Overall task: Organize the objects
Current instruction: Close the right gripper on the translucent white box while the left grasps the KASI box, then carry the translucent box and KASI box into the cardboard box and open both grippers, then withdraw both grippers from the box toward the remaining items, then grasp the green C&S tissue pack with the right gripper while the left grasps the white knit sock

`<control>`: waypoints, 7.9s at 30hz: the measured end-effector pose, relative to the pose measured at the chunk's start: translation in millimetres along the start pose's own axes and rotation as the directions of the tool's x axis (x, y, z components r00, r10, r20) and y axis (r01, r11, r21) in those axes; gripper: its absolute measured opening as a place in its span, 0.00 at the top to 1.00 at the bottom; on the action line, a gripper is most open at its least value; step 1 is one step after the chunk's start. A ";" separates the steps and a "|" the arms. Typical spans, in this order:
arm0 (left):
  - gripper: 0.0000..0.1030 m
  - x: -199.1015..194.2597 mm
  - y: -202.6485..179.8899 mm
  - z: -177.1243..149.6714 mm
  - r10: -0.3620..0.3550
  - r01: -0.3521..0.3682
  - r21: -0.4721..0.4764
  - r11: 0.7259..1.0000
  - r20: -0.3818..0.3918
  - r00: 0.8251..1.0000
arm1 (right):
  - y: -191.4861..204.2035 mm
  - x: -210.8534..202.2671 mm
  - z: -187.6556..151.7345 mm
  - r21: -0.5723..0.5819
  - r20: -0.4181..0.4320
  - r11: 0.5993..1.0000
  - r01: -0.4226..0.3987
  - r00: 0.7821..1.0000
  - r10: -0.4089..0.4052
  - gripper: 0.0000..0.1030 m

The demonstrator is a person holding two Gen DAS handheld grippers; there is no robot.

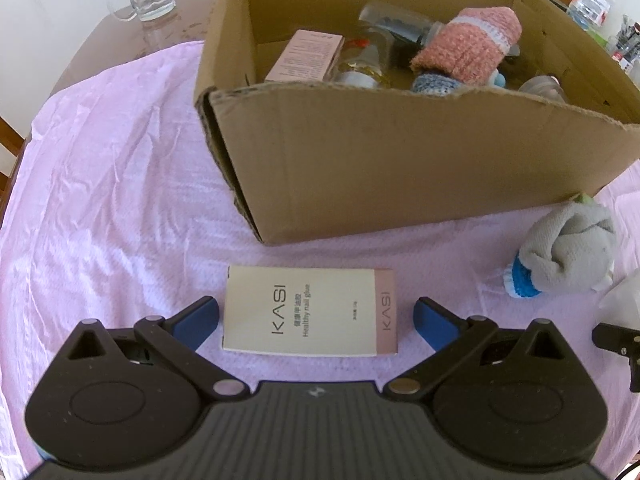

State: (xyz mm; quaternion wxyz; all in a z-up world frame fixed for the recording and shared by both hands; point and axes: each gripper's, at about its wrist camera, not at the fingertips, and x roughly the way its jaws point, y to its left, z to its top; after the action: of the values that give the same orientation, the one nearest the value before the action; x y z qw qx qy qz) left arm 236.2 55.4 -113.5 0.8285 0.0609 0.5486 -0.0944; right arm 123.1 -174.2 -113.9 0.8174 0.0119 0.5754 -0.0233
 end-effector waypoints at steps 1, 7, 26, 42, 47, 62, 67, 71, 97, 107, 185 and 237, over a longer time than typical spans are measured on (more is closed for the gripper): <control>0.00 0.1 0.2 -0.1 0.000 0.000 0.001 1.000 0.002 1.000 | 0.2 -0.1 -0.3 -0.002 0.002 1.000 0.000 1.000 0.000 0.00; 0.01 -1.6 -2.3 -2.9 0.012 -0.012 -0.020 1.000 0.006 1.000 | -4.2 3.9 1.8 -0.008 0.015 1.000 -0.003 1.000 0.003 0.00; 0.23 -23.5 -4.1 -13.8 0.006 -0.006 0.000 1.000 0.018 1.000 | 3.9 -6.0 -1.5 0.006 -0.025 1.000 0.009 1.000 -0.009 0.14; 0.23 -45.8 -7.9 -15.8 -0.041 0.040 0.091 0.995 0.009 0.999 | 1.7 -33.5 1.2 -0.079 0.015 0.996 -0.040 0.999 0.041 0.16; 0.23 -69.2 -8.5 -16.1 -0.088 0.087 0.137 0.987 0.002 0.996 | 5.6 -52.9 13.1 -0.147 0.040 0.987 -0.064 0.997 0.070 0.16; 0.23 -149.7 -14.5 33.9 -0.161 0.121 0.212 0.970 0.184 0.970 | 26.4 -116.5 65.8 -0.328 0.163 0.935 -0.135 0.967 0.197 0.16; 0.23 -147.7 -14.6 57.6 -0.144 0.097 0.207 0.974 0.225 0.964 | 32.0 -129.0 86.5 -0.370 0.204 0.920 -0.127 0.955 0.214 0.16; 0.23 -137.0 -13.2 70.7 -0.126 0.083 0.189 0.978 0.229 0.965 | 35.2 -131.3 99.9 -0.391 0.221 0.913 -0.119 0.951 0.218 0.16; 0.04 -134.7 9.6 48.4 -0.055 0.041 0.061 0.997 0.247 0.967 | 54.2 -114.3 149.5 -0.479 0.215 0.861 -0.170 0.928 0.303 0.16; 0.04 -140.4 36.3 20.3 0.004 0.014 -0.083 0.996 0.221 0.975 | 87.8 -101.9 185.4 -0.560 0.208 0.806 -0.193 0.909 0.362 0.16; 0.04 -91.0 7.3 -82.8 0.040 -0.016 -0.198 0.980 0.120 0.992 | 4.3 17.0 27.1 -0.259 0.183 0.965 -0.027 0.980 0.077 0.00; 0.03 -60.8 -127.0 -31.9 -0.047 0.053 -0.055 0.997 0.108 0.993 | -52.4 27.1 46.0 -0.346 0.212 0.930 -0.125 0.955 0.207 0.00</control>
State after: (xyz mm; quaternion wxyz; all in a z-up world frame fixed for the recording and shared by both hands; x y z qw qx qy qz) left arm 156.0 -56.5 -69.7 0.8555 0.0178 0.5073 -0.1024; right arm 172.8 -229.3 -123.5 0.8715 -0.0786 0.4631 0.1413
